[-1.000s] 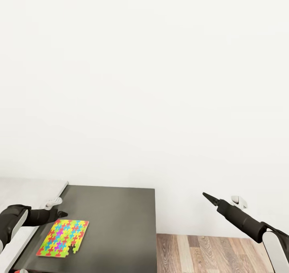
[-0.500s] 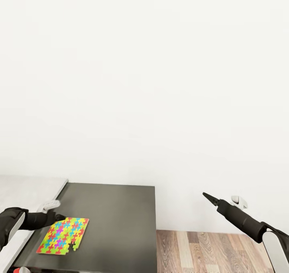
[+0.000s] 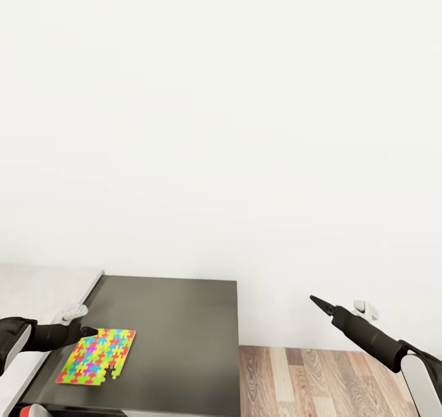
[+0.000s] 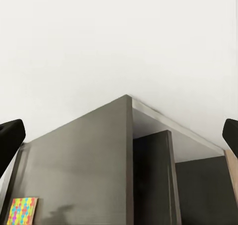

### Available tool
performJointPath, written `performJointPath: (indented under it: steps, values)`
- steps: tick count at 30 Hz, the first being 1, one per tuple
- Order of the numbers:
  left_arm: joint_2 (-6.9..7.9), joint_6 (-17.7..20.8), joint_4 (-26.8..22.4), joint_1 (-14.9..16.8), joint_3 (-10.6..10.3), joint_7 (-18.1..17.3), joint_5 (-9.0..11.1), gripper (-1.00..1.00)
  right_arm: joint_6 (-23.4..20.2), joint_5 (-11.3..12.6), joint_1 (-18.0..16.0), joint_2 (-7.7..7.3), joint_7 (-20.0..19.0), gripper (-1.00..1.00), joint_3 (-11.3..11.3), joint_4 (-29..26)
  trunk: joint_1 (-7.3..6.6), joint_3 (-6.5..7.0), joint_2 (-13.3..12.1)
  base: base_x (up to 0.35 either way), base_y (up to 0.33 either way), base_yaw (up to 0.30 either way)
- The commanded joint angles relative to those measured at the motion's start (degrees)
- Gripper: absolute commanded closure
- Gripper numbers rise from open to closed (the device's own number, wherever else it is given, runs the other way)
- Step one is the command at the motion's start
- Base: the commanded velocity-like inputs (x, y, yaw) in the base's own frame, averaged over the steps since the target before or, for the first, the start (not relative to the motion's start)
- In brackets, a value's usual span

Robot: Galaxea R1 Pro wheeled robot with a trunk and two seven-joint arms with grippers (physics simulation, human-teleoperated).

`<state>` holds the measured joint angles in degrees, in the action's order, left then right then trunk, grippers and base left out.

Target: Put all the toys in the child's room - the three board games (two on the bed and one on the table), the two jigsaw puzzles on the table, and the tennis ball on the table - inside the toy box on the table in the child's room.

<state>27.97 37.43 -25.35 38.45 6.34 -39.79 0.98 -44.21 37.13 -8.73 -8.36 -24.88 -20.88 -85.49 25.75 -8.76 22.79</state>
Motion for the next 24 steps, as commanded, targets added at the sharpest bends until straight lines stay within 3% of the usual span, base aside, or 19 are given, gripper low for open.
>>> performJointPath:
  steps: [1,24]
  values:
    - [0.01,0.5,0.0,0.0,0.2,-0.3,0.1,-1.00,-0.4,0.0,-0.1,0.01,-0.2,-1.00,-0.1,0.0,0.03,-0.22,0.1,0.000,0.000,0.000]
    - [0.07,0.4,0.0,0.0,0.4,-0.1,0.1,-1.00,-0.3,0.0,-0.1,0.01,-0.2,-1.00,-0.1,0.1,0.03,-2.38,0.1,0.000,0.000,0.000]
